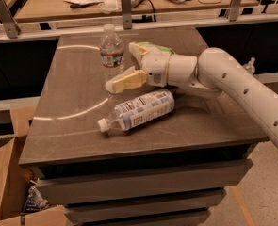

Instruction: Place water bottle upright

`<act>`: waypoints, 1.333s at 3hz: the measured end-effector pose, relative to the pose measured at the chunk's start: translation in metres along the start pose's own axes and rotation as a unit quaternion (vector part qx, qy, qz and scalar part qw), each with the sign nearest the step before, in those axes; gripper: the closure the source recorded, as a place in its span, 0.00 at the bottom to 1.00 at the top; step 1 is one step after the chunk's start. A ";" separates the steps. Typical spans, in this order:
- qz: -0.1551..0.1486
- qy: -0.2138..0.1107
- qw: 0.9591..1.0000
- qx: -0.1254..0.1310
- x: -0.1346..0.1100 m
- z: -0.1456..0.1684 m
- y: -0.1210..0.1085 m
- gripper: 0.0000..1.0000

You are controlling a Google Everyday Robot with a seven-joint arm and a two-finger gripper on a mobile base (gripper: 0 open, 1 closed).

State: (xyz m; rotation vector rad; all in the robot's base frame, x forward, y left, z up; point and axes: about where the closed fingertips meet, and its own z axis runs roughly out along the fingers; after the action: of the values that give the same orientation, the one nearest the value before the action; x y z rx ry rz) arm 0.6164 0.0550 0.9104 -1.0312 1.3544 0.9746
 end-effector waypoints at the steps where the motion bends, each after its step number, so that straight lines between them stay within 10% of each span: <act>1: 0.000 0.018 1.000 0.006 -0.003 -0.014 0.001 0.00; 3: -0.019 0.062 0.997 0.052 -0.016 -0.064 -0.008 0.00; 4: -0.041 0.104 0.989 0.101 -0.027 -0.096 -0.015 0.00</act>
Offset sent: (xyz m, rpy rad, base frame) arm -0.0108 -0.0701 0.0184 -0.1417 0.0007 -0.1012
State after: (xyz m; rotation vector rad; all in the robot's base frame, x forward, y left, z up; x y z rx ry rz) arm 0.6037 -0.0403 0.9414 -1.0465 1.5338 0.6673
